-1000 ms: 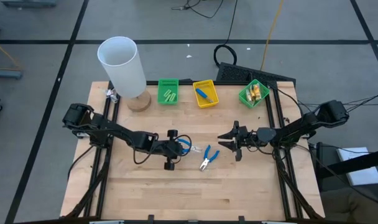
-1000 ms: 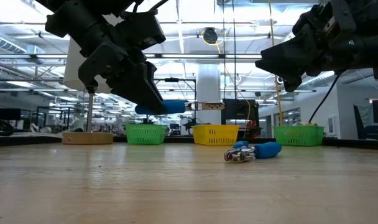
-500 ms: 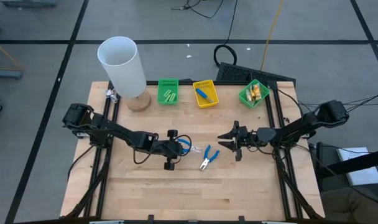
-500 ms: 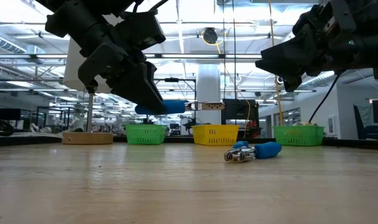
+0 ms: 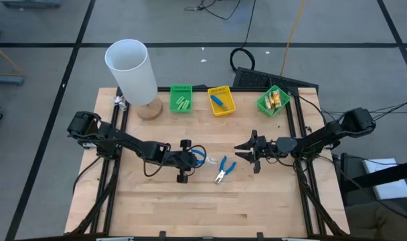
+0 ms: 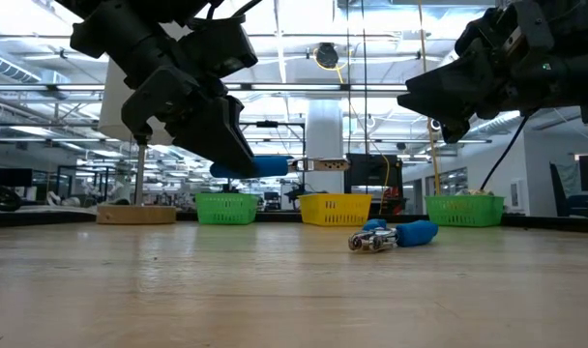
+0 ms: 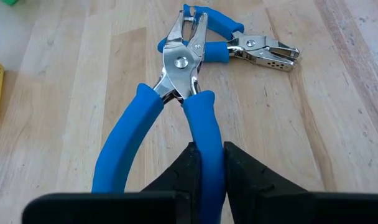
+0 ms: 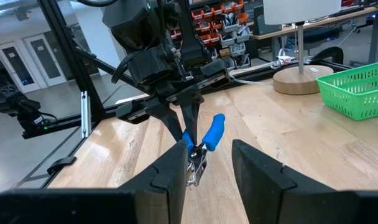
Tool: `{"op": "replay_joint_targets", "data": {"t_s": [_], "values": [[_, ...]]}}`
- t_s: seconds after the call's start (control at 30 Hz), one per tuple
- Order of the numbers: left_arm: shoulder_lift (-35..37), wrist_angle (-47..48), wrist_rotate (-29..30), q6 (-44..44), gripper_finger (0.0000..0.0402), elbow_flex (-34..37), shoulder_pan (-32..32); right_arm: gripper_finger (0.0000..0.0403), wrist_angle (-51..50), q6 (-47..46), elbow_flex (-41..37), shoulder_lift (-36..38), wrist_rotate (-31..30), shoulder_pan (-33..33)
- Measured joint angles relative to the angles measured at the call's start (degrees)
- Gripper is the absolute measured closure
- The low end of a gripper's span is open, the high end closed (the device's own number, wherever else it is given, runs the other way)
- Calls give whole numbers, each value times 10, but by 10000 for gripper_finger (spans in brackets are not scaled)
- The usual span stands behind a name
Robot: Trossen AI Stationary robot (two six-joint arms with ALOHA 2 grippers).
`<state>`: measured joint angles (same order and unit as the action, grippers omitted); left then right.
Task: Pick & Place School Supplies
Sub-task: Put the blue puncher into the yellow bin
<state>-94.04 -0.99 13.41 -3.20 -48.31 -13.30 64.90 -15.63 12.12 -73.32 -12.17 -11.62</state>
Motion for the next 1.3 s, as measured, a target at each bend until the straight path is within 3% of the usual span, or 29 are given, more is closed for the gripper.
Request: {"op": "replay_joint_targets", "data": {"t_s": [0.17, 0.33, 0.53, 0.67, 0.77, 1.1, 1.3], "values": [[0, 9, 0, 0, 352, -6, 0, 287, -3, 12, 7, 0, 0, -1], [-1, 72, 2, 0, 355, -61, 5, 287, -17, 94, 61, -29, -2, -26], [-1, 124, 24, -9, 350, -125, 5, 287, -81, 155, 135, -97, -106, -35], [-1, 150, 35, -12, 355, -140, 5, 283, -118, 193, 175, -135, -136, -35], [-1, 166, 42, -11, 355, -141, 6, 261, -126, 216, 187, -147, -135, -35], [0, 210, 77, -4, 355, -141, 4, 126, -182, 184, 205, -144, -133, -35], [0, 204, 77, -4, 347, -141, 4, 109, -243, 159, 230, -146, -134, -30]]}}
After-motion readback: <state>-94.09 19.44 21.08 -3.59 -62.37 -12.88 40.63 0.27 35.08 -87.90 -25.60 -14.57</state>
